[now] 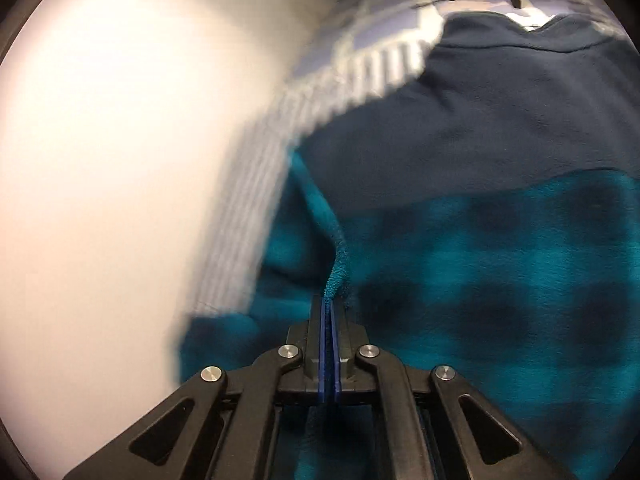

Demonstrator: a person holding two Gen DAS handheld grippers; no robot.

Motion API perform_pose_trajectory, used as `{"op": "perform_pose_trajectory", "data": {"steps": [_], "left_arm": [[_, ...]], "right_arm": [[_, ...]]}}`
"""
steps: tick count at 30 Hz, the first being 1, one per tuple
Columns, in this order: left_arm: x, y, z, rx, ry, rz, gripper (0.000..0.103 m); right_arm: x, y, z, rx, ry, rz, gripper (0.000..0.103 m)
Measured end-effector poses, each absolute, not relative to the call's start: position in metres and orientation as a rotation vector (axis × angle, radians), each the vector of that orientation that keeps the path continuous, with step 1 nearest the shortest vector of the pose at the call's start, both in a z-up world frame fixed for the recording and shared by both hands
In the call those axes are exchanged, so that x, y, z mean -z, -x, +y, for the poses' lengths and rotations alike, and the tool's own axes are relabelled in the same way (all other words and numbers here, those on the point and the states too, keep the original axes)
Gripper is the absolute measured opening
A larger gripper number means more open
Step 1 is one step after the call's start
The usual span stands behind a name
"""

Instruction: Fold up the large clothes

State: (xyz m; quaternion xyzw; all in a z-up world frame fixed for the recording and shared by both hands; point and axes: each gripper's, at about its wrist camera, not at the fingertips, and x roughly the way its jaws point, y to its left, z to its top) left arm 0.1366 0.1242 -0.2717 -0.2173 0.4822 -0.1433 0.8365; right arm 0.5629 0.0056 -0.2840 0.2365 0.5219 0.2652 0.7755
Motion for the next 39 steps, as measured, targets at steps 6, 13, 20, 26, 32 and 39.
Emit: {"op": "perform_pose_trajectory", "data": {"steps": [6, 13, 20, 26, 32, 39], "left_arm": [[0.265, -0.129, 0.128, 0.312, 0.46, 0.995, 0.007], [0.252, -0.123, 0.121, 0.32, 0.427, 0.958, 0.007], [0.236, -0.118, 0.105, 0.327, 0.364, 0.912, 0.007], [0.225, -0.113, 0.086, 0.343, 0.289, 0.884, 0.007], [0.224, -0.115, 0.065, 0.336, 0.22, 0.881, 0.006], [0.211, -0.111, 0.039, 0.341, 0.132, 0.853, 0.006]], "right_arm": [[0.289, -0.555, 0.033, -0.368, -0.036, 1.129, 0.008], [0.234, -0.514, 0.046, -0.403, -0.048, 1.099, 0.032], [0.231, -0.422, 0.101, -0.617, -0.078, 1.323, 0.057], [0.25, -0.376, 0.166, -0.603, 0.138, 1.385, 0.067], [0.279, -0.36, 0.204, -0.477, 0.377, 1.387, 0.058], [0.27, -0.362, 0.153, -0.502, 0.15, 1.354, 0.011]]}}
